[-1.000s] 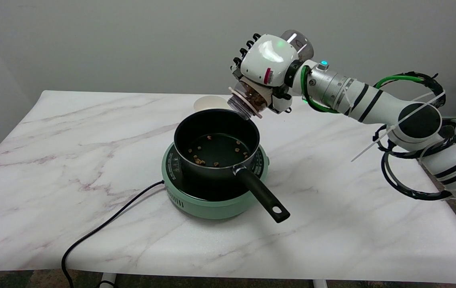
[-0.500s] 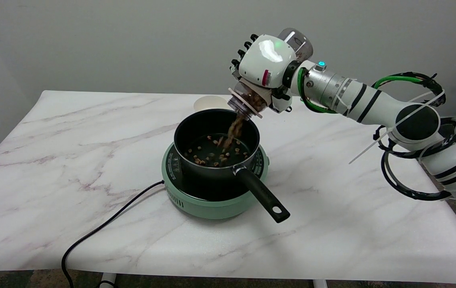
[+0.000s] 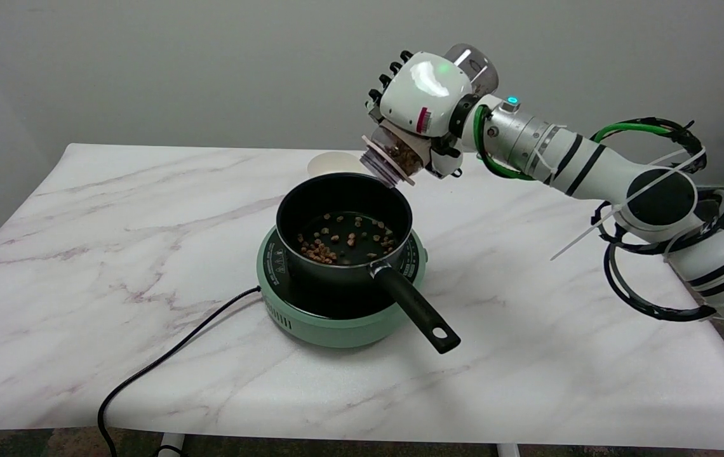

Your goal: Pour the contents of the bottle into the soup pot.

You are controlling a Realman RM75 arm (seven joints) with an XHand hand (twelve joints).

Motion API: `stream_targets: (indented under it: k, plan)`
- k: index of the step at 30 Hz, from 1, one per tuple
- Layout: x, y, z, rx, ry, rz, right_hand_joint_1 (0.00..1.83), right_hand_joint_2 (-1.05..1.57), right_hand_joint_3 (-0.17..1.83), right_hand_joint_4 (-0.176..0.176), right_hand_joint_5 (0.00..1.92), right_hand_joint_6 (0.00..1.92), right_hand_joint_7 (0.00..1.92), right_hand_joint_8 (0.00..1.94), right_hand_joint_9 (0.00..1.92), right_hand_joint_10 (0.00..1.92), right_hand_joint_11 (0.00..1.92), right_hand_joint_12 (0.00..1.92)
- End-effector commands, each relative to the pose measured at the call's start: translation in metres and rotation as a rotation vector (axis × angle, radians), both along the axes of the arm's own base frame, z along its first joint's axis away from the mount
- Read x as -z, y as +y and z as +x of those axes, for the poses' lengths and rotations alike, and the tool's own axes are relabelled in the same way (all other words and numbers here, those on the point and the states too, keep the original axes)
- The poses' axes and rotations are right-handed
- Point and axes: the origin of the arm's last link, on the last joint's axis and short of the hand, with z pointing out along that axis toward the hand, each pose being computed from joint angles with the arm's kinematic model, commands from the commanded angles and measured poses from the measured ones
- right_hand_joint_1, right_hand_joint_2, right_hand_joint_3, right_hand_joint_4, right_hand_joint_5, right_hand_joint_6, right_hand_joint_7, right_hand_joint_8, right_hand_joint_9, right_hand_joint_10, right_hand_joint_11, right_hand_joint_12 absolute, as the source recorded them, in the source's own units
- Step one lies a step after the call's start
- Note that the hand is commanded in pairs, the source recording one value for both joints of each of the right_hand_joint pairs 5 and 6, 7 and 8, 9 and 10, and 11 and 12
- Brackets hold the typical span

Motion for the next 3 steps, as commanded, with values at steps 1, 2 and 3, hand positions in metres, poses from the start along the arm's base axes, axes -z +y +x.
stream_targets:
  k: [1, 2, 3]
  plan:
    - [-0.0122, -0.0021, -0.0032, 0.062, -0.285, -0.035, 1.43, 0.42, 1.10, 0.000, 1.51, 1.51, 1.33, 1.33, 1.23, 1.23, 1.07, 1.07]
    - [-0.0128, -0.0021, -0.0032, 0.063, -0.294, -0.037, 1.44, 0.41, 1.11, 0.000, 1.50, 1.50, 1.33, 1.33, 1.23, 1.23, 1.07, 1.07]
    - [-0.0133, -0.0020, -0.0024, 0.064, -0.303, -0.037, 1.44, 0.40, 1.12, 0.000, 1.49, 1.49, 1.33, 1.33, 1.23, 1.23, 1.07, 1.07]
